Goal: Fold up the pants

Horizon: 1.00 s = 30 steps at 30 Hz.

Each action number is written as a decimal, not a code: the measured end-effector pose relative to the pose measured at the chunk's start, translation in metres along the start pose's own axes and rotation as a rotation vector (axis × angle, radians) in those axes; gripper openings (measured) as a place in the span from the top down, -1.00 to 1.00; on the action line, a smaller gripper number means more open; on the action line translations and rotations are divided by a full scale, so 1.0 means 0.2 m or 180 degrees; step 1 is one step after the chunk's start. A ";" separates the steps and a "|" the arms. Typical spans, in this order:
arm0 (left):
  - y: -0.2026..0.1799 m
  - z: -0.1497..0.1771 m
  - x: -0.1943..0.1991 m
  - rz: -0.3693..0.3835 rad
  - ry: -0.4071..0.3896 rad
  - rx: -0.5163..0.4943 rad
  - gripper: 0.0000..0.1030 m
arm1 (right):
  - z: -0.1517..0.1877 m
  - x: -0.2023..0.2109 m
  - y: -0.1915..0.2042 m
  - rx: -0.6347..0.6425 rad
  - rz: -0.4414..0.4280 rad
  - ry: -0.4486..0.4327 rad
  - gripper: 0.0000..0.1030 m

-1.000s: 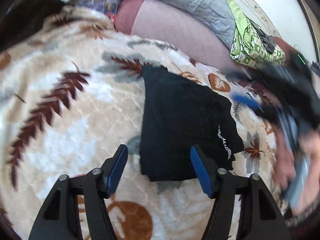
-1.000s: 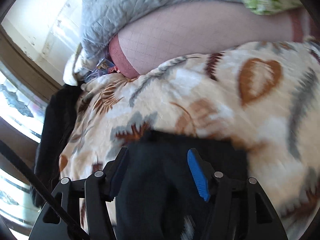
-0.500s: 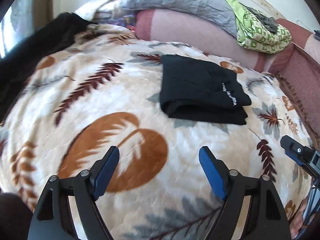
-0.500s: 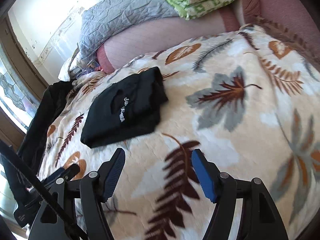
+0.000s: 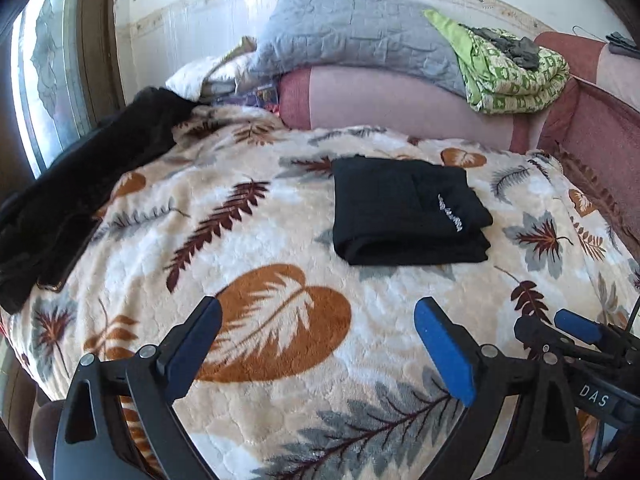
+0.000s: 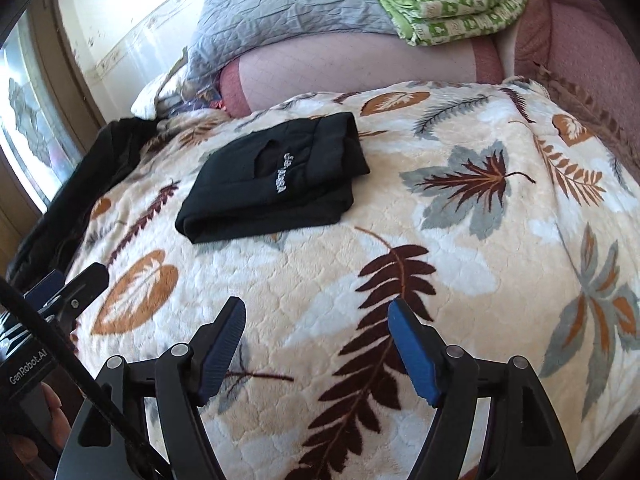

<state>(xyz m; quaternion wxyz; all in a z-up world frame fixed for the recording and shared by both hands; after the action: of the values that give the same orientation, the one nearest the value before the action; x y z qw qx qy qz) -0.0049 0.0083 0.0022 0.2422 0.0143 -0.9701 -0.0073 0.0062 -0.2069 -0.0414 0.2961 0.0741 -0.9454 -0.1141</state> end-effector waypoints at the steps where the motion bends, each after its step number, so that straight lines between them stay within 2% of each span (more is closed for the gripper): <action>1: 0.01 0.01 -0.01 0.0011 0.0046 0.0023 -0.87 | 0.01 -0.01 0.01 0.0027 0.0008 0.0019 -0.53; 11: 0.05 0.09 -0.10 0.0074 0.0285 0.0143 -0.87 | 0.08 -0.06 0.08 0.0141 0.0003 0.0194 -0.54; 30: 0.05 0.13 -0.14 0.0132 0.0436 0.0172 -0.87 | 0.10 -0.07 0.08 0.0139 0.0037 0.0211 -0.55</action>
<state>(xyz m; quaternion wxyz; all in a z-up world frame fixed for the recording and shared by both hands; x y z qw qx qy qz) 0.0082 0.0185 -0.0342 0.3076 0.0011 -0.9512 0.0249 0.0049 -0.1850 -0.0618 0.3261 0.0788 -0.9378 -0.0892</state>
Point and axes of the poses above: each gripper's, at about its wrist camera, not at the fingertips, and x roughly against the way its jaws point, y to its left, z to its underside, the point moved 2 cm from there along -x, roughly the way its jaws point, and after that the axes turned 13 degrees about -y, right-handed, at the moved point
